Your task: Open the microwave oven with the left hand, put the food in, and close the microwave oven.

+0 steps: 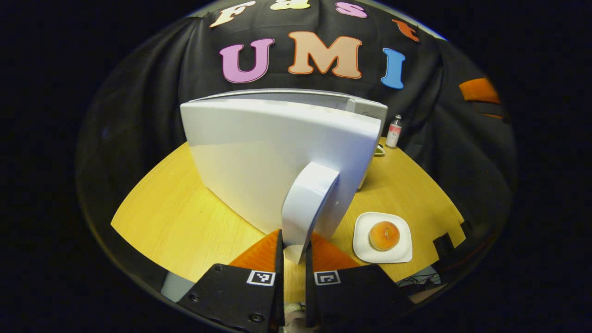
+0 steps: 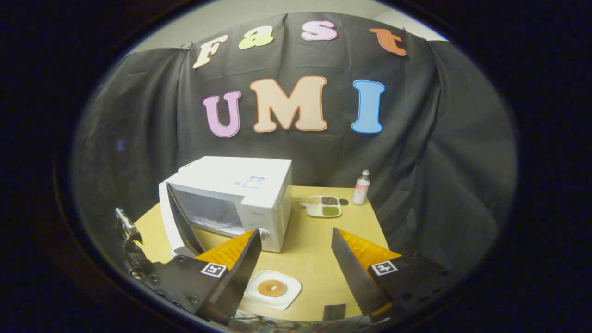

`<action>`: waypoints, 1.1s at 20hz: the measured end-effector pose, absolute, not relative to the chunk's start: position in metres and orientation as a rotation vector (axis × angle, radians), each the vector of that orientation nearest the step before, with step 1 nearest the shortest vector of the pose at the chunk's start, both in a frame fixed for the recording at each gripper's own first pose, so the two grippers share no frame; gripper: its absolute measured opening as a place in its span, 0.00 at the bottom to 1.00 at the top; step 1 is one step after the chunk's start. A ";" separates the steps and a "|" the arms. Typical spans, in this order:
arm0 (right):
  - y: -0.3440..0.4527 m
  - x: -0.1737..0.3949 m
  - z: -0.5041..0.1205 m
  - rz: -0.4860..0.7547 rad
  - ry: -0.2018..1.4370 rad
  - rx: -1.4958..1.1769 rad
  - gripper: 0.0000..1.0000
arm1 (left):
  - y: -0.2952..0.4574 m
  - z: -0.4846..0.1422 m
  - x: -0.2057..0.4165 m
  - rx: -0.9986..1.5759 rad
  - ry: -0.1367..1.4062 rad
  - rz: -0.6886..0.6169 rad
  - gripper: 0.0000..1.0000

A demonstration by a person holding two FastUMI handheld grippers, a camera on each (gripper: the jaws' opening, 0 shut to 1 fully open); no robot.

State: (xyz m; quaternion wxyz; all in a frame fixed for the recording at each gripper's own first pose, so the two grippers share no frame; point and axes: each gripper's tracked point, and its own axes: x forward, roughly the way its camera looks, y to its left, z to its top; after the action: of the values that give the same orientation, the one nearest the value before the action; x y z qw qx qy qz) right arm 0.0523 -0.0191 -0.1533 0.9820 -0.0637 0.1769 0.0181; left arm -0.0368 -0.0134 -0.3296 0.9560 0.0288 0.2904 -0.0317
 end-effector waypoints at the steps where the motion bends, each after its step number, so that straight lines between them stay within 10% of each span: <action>1: -0.015 0.051 -0.159 0.046 0.364 -0.129 0.93 | -0.008 -0.328 -0.042 0.045 0.590 -0.053 0.17; 7: 0.015 0.041 -0.193 0.084 0.426 -0.074 0.93 | 0.036 -0.314 -0.068 -0.017 0.569 0.028 0.25; 16: 0.030 0.033 -0.245 0.056 0.499 -0.078 0.98 | 0.101 -0.303 -0.100 -0.045 0.547 0.122 0.89; 22: 0.019 0.029 -0.310 0.012 0.620 -0.038 0.97 | 0.140 -0.290 -0.120 -0.015 0.536 0.182 0.91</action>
State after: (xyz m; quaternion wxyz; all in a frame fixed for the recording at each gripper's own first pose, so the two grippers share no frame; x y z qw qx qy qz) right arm 0.0290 0.0188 -0.3105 0.9521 -0.0188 0.3052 0.0058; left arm -0.1197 0.1398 -0.2895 0.9601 -0.0076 0.2645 0.0900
